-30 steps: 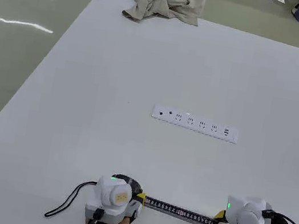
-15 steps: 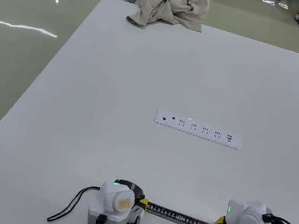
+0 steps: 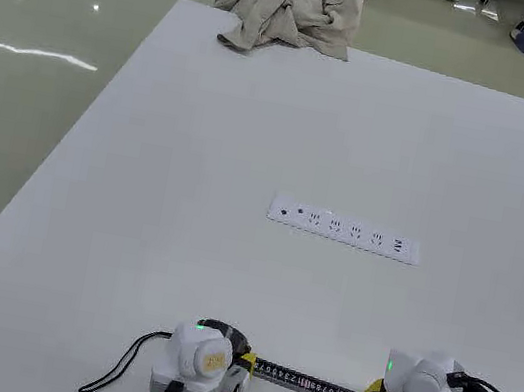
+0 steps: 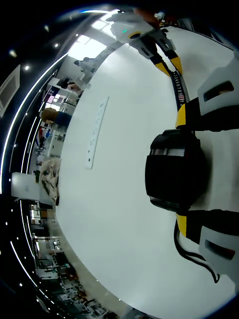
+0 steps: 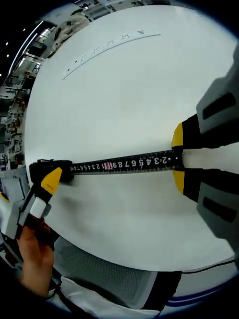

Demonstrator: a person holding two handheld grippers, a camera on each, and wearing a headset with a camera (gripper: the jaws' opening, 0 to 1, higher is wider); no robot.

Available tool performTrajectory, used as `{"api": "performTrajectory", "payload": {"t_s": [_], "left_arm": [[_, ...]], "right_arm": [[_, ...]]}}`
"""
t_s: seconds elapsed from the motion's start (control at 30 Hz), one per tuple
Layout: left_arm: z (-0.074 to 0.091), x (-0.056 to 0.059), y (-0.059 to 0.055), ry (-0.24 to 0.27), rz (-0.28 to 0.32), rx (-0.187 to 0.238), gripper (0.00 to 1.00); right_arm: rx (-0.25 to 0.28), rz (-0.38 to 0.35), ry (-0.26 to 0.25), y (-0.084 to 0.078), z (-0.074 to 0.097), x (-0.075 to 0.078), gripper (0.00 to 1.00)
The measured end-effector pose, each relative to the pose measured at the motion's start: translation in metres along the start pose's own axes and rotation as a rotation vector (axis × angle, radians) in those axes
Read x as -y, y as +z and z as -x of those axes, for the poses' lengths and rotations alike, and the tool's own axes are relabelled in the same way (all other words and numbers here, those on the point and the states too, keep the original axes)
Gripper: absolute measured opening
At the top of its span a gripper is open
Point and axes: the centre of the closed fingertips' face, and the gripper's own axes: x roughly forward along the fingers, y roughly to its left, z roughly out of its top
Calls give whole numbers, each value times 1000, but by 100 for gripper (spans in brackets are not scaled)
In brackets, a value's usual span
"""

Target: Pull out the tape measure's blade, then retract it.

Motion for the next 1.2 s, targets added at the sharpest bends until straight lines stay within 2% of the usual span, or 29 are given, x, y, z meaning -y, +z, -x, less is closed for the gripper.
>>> {"api": "performTrajectory", "payload": {"t_s": [0.9, 1.2], "left_arm": [[0, 0, -1, -2, -2, 0, 61], [0, 0, -1, -2, 0, 1, 61]], "right_arm": [[39, 39, -21, 25, -11, -1, 13], [49, 59, -33, 29, -14, -1, 14]]}}
